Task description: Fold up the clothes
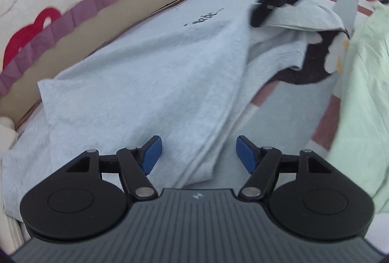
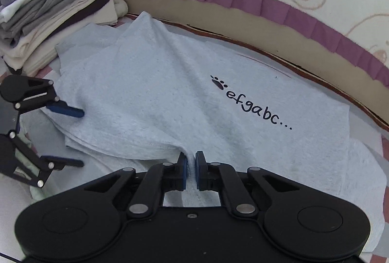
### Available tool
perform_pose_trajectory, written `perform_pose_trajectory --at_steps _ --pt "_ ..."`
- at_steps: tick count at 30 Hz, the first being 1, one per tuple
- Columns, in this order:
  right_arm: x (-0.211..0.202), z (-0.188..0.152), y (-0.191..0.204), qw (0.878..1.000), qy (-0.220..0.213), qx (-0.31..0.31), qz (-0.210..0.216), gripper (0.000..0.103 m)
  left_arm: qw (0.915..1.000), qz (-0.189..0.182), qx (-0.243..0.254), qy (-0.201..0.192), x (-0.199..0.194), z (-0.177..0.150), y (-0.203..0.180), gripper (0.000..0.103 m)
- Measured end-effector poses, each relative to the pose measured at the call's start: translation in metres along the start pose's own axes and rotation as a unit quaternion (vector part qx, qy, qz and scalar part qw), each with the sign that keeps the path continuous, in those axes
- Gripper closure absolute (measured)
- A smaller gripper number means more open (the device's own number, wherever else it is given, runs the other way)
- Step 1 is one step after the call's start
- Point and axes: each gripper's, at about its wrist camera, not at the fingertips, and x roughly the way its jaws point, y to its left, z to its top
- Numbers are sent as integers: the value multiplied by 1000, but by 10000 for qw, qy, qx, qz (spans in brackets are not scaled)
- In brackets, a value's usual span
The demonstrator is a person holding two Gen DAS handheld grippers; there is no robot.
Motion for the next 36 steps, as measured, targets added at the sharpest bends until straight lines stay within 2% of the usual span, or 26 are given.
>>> perform_pose_trajectory --at_steps 2,3,4,6,10,13,16,17,18,19,20,21,22,27,29,30,31,33,35,36 --pt "-1 -11 2 9999 48 86 127 88 9994 -149 -291 113 1 -2 12 58" --pt "-2 -17 3 9997 72 129 191 83 9988 -229 -416 138 1 -3 17 70" --pt "-2 -22 3 9995 110 177 233 79 9984 -234 -493 113 1 -3 19 76" --pt "-2 -32 6 9992 181 221 276 63 9976 -243 -647 64 1 -2 24 80" --pt "-12 -51 24 9992 210 21 341 52 9951 -262 -955 -36 1 -2 34 84" --pt "-15 -61 39 9995 179 -261 91 43 9914 -355 -1251 -129 3 -1 44 85" --pt "-2 -66 55 9951 329 -802 -481 37 9837 -547 -1693 -247 10 -3 58 86" --pt "1 -66 58 9933 202 -921 -662 29 9803 -619 -1851 -291 11 -4 63 86" --pt "3 -64 59 9922 98 -970 -772 32 9766 -690 -2008 -336 13 -5 68 87" --pt "5 -61 57 9926 72 -920 -791 39 9727 -760 -2157 -380 16 -7 74 87" --pt "8 -57 54 9934 67 -838 -782 72 9689 -849 -2288 -411 19 -8 79 87" --pt "10 -51 52 9936 83 -770 -822 88 9660 -928 -2374 -434 21 -10 83 87" --pt "10 -46 50 9936 55 -705 -886 91 9648 -995 -2392 -465 22 -11 85 87" --pt "-11 -17 21 9965 -273 12 -793 91 9694 -1409 -1964 -431 12 -16 77 84" --pt "-17 -8 15 9957 -366 132 -838 92 9736 -1501 -1683 -360 7 -18 66 69" --pt "-19 -4 12 9952 -409 176 -870 92 9760 -1477 -1562 -335 6 -18 60 56" --pt "-20 -1 10 9951 -423 214 -870 92 9783 -1452 -1442 -312 6 -18 53 50" --pt "-19 4 5 9951 -428 285 -843 92 9837 -1303 -1204 -302 7 -18 39 49" --pt "-19 9 0 9951 -433 357 -815 92 9906 -890 -935 -441 7 -14 25 48" --pt "-19 12 -2 9951 -435 392 -801 92 9934 -553 -793 -610 6 -13 18 48"
